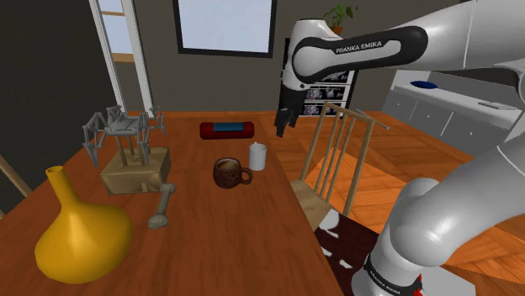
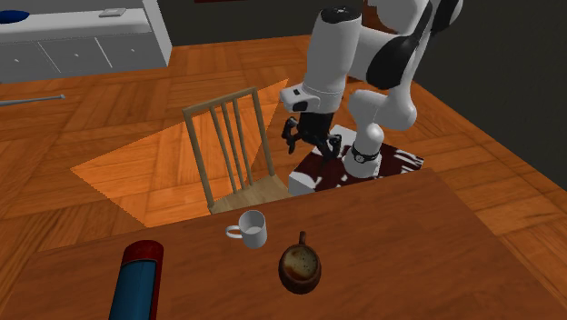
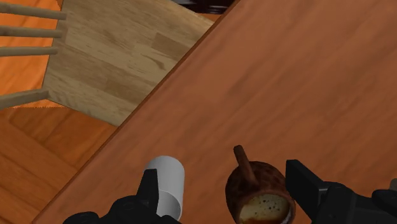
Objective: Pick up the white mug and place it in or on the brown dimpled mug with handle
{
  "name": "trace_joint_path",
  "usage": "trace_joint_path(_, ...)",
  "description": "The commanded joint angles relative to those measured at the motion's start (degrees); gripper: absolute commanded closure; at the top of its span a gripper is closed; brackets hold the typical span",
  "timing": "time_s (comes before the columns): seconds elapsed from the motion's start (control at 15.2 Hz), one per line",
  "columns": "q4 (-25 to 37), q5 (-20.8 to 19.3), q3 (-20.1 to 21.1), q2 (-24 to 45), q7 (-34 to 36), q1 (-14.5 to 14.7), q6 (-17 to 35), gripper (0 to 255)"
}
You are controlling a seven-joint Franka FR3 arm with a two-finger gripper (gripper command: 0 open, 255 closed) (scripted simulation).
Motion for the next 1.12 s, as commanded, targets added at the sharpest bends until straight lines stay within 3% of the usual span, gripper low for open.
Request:
trace_joint_path(0.0,0.80,0.28,-0.71,4.00,-1.03,0.24,2.84,0)
trace_joint_path(0.53,8.86,3.16,-2.92,21.83,-5.97,0.98,10.75,0)
trace_joint_path(1.06,20.21,7.12,-3.13,38.59,-10.74,0.37,14.22,0)
